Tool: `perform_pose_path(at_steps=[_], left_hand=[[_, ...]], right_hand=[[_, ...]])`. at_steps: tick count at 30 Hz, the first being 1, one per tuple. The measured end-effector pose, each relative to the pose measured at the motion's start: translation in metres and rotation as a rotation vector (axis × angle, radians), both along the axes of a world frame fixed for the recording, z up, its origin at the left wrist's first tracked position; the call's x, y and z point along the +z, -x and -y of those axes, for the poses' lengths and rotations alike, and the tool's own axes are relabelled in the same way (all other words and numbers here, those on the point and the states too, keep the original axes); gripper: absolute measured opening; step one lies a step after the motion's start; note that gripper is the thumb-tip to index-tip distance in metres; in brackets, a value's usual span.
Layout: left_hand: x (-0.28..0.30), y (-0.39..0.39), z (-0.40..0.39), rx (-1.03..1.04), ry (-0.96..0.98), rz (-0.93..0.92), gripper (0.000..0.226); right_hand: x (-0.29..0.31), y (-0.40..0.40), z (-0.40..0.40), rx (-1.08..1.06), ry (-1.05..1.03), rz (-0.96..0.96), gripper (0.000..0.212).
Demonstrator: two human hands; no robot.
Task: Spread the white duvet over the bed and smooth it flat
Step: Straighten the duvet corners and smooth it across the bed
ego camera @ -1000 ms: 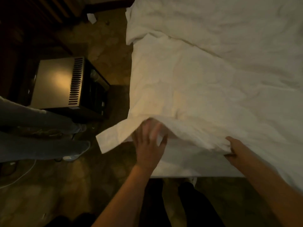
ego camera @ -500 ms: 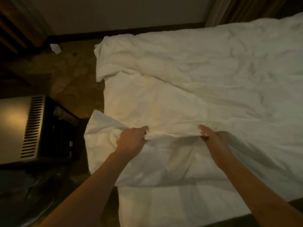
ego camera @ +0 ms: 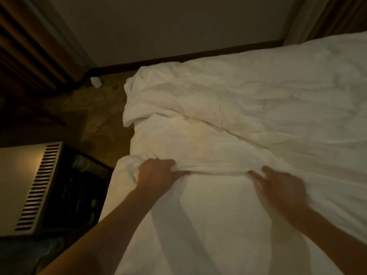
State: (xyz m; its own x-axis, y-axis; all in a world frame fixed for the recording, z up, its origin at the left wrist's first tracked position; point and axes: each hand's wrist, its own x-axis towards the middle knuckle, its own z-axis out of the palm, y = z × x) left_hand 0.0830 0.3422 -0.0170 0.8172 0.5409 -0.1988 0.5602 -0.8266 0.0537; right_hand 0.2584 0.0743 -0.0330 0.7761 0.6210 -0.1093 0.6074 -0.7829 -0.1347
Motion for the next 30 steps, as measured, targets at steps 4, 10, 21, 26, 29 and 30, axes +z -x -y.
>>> perform_pose_path(at_steps=[4,10,21,26,29,30], left_hand=[[-0.007,-0.015,-0.011,0.226,0.019,0.018,0.059],[-0.070,0.016,-0.024,0.225,-0.049,-0.229,0.070],[-0.093,0.003,-0.049,0.111,-0.158,-0.030,0.058],[-0.104,0.006,-0.044,0.151,-0.009,0.013,0.049],[-0.084,0.026,-0.034,0.046,0.054,0.324,0.049],[-0.072,0.033,-0.025,0.024,0.077,0.394,0.052]], right_hand=[[0.017,-0.054,-0.043,0.116,-0.349,0.295,0.049],[-0.092,-0.047,-0.078,0.352,0.136,0.045,0.079],[-0.083,-0.044,-0.079,0.144,0.083,0.077,0.055],[-0.109,-0.039,-0.079,0.124,0.218,0.019,0.055],[-0.087,-0.012,-0.074,0.088,-0.032,0.026,0.056],[-0.073,0.009,-0.074,0.095,-0.196,0.013,0.060]])
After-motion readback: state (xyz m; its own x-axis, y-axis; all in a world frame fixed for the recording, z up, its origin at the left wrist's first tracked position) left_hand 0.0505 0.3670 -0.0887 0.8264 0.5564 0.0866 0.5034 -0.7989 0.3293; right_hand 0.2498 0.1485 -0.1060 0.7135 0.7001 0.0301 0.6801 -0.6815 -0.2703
